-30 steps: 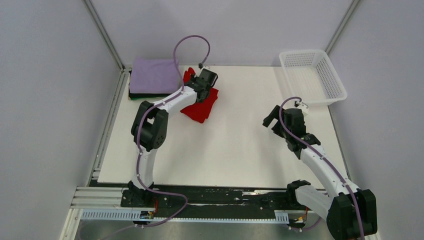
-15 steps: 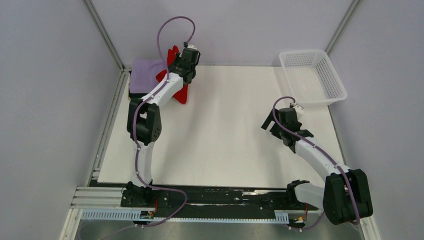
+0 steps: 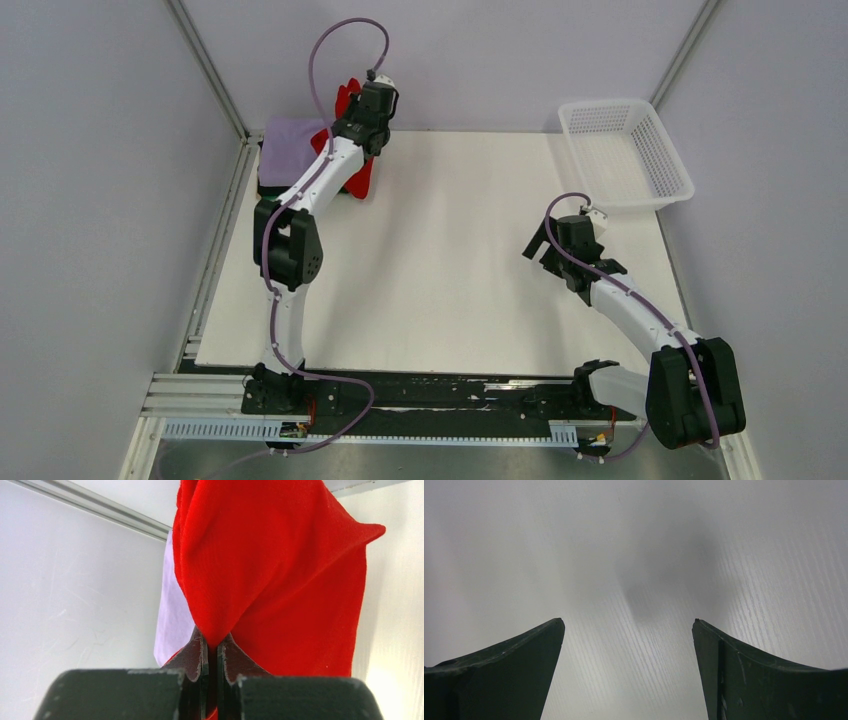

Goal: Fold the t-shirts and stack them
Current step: Put the neatly folded tshirt into the corner of the board with the left arm

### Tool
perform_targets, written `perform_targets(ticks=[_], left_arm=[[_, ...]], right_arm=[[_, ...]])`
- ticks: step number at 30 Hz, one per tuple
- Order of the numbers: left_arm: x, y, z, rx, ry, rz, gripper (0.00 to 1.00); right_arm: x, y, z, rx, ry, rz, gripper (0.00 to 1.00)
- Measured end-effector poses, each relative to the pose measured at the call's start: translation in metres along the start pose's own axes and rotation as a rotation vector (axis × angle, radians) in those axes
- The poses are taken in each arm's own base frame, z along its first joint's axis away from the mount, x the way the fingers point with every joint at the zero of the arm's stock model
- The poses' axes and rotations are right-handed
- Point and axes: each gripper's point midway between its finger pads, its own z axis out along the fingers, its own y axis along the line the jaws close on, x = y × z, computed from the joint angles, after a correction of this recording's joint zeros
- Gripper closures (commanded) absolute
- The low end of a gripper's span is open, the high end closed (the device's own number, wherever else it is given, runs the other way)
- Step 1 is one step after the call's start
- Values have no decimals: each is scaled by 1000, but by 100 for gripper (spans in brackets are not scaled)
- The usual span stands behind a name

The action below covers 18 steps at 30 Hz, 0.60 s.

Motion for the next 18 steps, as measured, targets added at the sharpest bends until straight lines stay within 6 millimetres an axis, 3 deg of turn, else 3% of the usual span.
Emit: perform_targets(ticks=[13, 18], left_arm=[[-39, 31, -25, 28, -76, -74, 100], [-40, 37, -25, 23, -76, -80, 100]], right_arm=[[0, 0, 0, 0, -1, 0, 0], [0, 0, 0, 0, -1, 0, 0]])
